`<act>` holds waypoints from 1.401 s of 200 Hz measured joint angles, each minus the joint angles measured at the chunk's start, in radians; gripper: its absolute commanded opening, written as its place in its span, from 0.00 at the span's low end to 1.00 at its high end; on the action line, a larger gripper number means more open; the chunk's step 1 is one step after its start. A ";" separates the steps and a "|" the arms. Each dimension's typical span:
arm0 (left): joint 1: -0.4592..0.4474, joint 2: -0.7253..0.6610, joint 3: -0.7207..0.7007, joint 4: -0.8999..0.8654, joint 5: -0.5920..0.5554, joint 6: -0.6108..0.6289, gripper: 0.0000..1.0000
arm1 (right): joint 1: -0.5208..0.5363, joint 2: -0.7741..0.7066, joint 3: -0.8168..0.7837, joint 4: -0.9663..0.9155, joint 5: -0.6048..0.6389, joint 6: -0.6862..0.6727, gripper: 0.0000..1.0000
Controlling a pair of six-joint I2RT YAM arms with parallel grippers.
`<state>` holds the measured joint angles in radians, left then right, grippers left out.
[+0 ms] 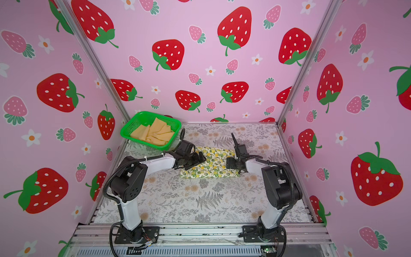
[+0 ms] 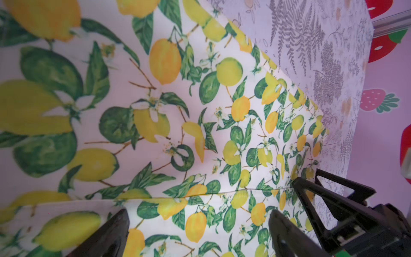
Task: Fold and stack skirts
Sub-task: Fold the skirt at the top-center of the table.
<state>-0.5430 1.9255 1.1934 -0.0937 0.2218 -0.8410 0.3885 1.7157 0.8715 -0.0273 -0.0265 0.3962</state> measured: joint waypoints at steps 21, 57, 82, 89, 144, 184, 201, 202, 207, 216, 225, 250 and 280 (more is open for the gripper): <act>0.003 0.000 0.000 0.000 0.000 0.000 0.99 | -0.001 0.000 -0.018 0.042 -0.012 0.003 0.85; 0.008 0.000 0.000 0.000 0.000 0.000 0.99 | -0.001 0.000 -0.051 0.119 -0.047 0.024 0.74; 0.011 -0.001 0.000 -0.001 -0.001 0.000 0.99 | -0.005 0.000 -0.068 0.157 -0.074 0.039 0.63; 0.011 -0.001 0.000 -0.001 -0.001 0.000 0.99 | -0.006 0.000 -0.072 0.165 -0.080 0.044 0.61; 0.011 -0.003 -0.003 -0.001 -0.001 0.003 0.99 | -0.007 0.002 -0.078 0.168 -0.117 0.080 0.34; 0.011 -0.006 -0.005 -0.001 -0.001 0.003 0.99 | -0.006 0.008 -0.066 0.140 -0.138 0.095 0.10; 0.011 -0.008 -0.006 -0.002 -0.001 0.004 0.99 | -0.006 0.009 -0.043 0.112 -0.138 0.096 0.02; 0.011 -0.008 -0.006 -0.002 -0.001 0.004 0.99 | -0.006 0.009 -0.043 0.110 -0.138 0.098 0.02; 0.011 -0.009 -0.006 -0.003 0.000 0.005 0.99 | -0.006 0.009 -0.037 0.102 -0.137 0.095 0.00; 0.011 -0.016 -0.008 -0.010 0.000 0.006 0.99 | -0.006 0.009 -0.023 0.083 -0.130 0.097 0.00; 0.011 -0.024 -0.008 -0.018 0.000 0.007 0.99 | -0.006 0.009 -0.008 0.063 -0.114 0.092 0.00; -0.003 -0.061 -0.007 -0.031 -0.001 0.007 0.99 | -0.005 0.001 0.034 0.008 -0.055 0.062 0.00; -0.061 -0.074 0.049 -0.048 0.005 0.007 0.99 | -0.013 -0.024 0.087 -0.063 0.021 0.014 0.00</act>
<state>-0.6044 1.8511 1.2427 -0.1417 0.2272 -0.8337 0.3756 1.6917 0.9581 -0.0898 -0.0051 0.4099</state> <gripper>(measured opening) 0.993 0.108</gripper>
